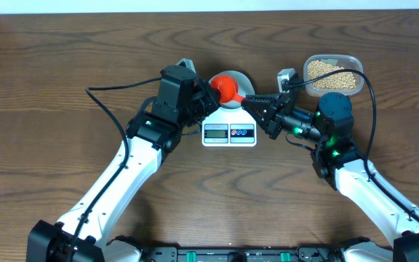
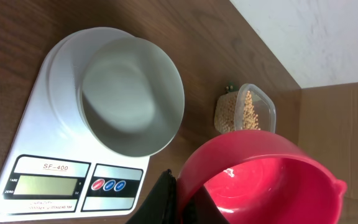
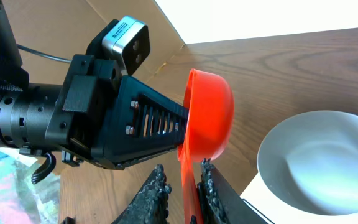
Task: Scoop item into bowl and weigh 50g on scale
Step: 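Close the right gripper on the red scoop's handle above the bowl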
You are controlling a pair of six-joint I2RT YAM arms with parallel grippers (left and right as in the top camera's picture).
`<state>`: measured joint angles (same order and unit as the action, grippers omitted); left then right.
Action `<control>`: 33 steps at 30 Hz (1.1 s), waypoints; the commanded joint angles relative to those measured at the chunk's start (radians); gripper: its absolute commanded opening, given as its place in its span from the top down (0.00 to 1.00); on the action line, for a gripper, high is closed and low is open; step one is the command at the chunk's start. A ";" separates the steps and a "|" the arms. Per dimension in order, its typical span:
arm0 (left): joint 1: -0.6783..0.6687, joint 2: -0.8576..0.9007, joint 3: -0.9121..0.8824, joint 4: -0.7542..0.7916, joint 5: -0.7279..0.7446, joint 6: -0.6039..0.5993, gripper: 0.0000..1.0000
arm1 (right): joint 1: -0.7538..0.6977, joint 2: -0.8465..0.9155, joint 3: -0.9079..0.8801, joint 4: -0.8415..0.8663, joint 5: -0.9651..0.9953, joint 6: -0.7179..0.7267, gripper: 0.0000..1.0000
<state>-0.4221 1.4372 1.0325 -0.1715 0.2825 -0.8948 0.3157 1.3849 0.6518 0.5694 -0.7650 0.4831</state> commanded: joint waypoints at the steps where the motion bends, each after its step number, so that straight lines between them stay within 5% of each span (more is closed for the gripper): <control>1: -0.002 0.003 0.001 0.006 -0.006 -0.009 0.93 | 0.021 0.001 0.019 0.003 0.008 0.019 0.84; 25: -0.016 0.003 0.001 0.018 -0.003 -0.009 0.93 | 0.023 0.001 0.019 -0.003 0.004 0.040 0.90; 33: -0.018 0.003 0.001 0.017 -0.003 -0.009 0.93 | 0.023 0.001 0.019 -0.003 0.012 0.040 0.99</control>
<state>-0.4358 1.4372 1.0325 -0.1558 0.2825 -0.8944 0.3313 1.3849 0.6518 0.5644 -0.7612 0.5232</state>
